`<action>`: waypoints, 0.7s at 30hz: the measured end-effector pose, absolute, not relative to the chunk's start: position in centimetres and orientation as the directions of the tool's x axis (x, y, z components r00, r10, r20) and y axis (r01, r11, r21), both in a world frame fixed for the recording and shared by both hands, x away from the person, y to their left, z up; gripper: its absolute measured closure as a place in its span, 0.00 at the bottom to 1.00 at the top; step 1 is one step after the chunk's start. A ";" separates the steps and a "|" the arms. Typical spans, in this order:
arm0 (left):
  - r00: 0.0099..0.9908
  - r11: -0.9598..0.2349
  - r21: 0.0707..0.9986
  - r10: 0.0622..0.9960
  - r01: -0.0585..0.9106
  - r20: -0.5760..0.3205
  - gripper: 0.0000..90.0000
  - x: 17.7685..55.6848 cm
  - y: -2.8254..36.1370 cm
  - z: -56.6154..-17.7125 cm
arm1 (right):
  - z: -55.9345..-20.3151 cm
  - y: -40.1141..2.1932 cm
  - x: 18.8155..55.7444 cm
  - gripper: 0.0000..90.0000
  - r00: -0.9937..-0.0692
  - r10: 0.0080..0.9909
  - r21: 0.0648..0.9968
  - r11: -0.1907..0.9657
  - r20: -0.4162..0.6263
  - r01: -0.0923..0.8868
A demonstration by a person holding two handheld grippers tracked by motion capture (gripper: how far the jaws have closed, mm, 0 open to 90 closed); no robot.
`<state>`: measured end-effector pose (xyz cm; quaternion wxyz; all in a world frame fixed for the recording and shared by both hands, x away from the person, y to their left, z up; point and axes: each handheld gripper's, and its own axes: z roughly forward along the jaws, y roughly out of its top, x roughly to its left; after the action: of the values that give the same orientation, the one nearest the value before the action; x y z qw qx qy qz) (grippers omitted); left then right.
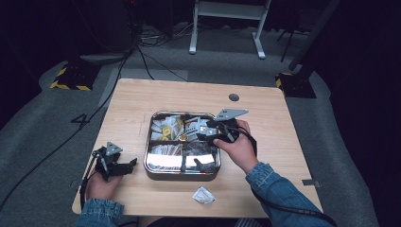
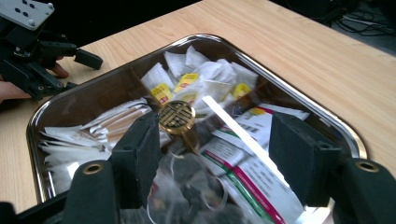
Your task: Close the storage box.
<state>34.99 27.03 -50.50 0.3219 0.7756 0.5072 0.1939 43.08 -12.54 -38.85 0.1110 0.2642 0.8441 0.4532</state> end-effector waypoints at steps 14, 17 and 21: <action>0.423 -0.289 0.695 0.906 0.658 -0.024 0.21 34.6 27.0 -50.5 | -38.4 -19.4 42.8 0.38 -0.781 0.620 0.834 0.390 0.075 0.390; 0.424 -0.291 0.694 0.905 0.658 -0.023 0.21 34.6 27.0 -50.5 | -38.7 -20.7 42.8 0.38 -0.767 0.637 0.832 0.386 0.072 0.399; 0.424 -0.290 0.695 0.906 0.659 -0.024 0.21 34.6 27.0 -50.5 | -39.4 -22.5 42.7 0.37 -0.745 0.662 0.827 0.371 0.083 0.422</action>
<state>34.62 26.96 -50.50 0.3220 0.7798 0.5015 0.1917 42.72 -22.50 -39.36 0.1326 0.3314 0.8174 0.4522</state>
